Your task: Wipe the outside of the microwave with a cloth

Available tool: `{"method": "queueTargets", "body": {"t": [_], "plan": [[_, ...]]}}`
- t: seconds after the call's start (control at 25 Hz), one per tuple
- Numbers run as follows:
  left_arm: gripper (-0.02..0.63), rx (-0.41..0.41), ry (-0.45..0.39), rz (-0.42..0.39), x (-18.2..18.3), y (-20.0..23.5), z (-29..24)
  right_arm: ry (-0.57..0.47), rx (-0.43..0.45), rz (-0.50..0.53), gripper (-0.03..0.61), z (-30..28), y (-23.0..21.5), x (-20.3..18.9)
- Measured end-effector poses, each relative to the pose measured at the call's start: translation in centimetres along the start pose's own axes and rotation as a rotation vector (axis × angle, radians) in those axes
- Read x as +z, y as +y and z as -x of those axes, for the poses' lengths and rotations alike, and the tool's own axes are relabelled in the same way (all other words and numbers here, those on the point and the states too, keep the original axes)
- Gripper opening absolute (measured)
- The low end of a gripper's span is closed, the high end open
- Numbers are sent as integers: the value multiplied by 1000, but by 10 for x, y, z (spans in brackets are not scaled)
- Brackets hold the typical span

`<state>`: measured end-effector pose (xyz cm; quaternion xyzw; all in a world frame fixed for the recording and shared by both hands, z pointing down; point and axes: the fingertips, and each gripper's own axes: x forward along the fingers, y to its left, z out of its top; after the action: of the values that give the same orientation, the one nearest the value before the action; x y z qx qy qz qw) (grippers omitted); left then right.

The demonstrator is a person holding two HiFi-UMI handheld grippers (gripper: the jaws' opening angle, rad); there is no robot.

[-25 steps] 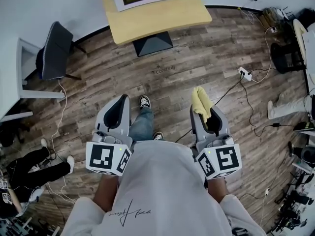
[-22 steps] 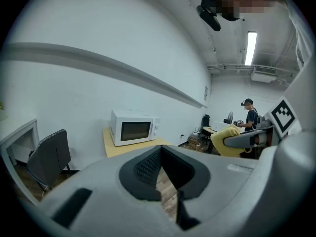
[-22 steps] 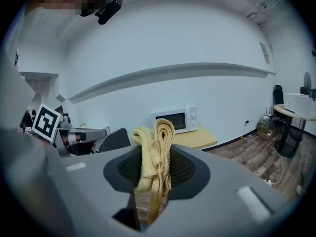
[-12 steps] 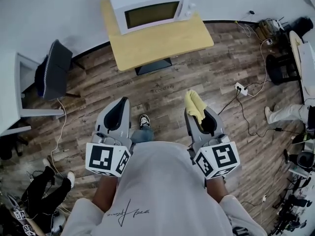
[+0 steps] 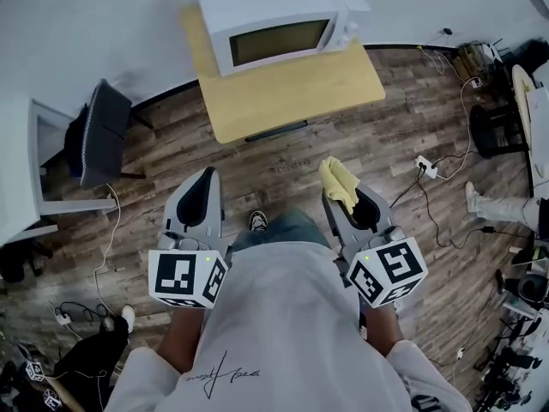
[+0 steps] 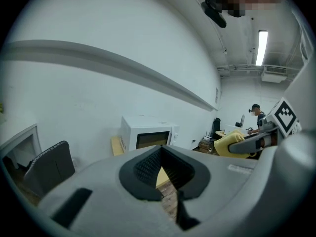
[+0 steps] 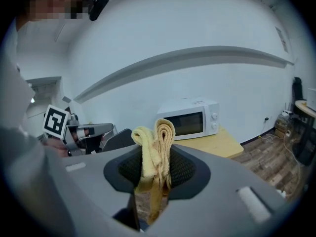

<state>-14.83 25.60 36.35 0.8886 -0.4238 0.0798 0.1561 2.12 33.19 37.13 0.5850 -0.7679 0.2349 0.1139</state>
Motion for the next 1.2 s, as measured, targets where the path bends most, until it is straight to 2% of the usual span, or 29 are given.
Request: {"method": "queueTargets", "body": {"t": [0.08,0.2,0.56,0.68,0.84,1.2], "plan": [[-11,8,23,3,-3,5,-7,6,56,21,124,-8,1,1],[-11,14,39,4,-3,10,-18,-24,122,-18,121,-21,-2,8],[-12,47,6,35,27,29,-80,-46,102,21,112,-81,-52,58],[-12,54,-26,58,46,32,-104,-49,135,-4,112,-101,-71,79],[-12,70,-36,41,66,37,-141,-65,165,2,112,-127,-101,110],[-11,178,-105,-3,112,43,-219,-77,188,75,124,-181,-184,174]]}}
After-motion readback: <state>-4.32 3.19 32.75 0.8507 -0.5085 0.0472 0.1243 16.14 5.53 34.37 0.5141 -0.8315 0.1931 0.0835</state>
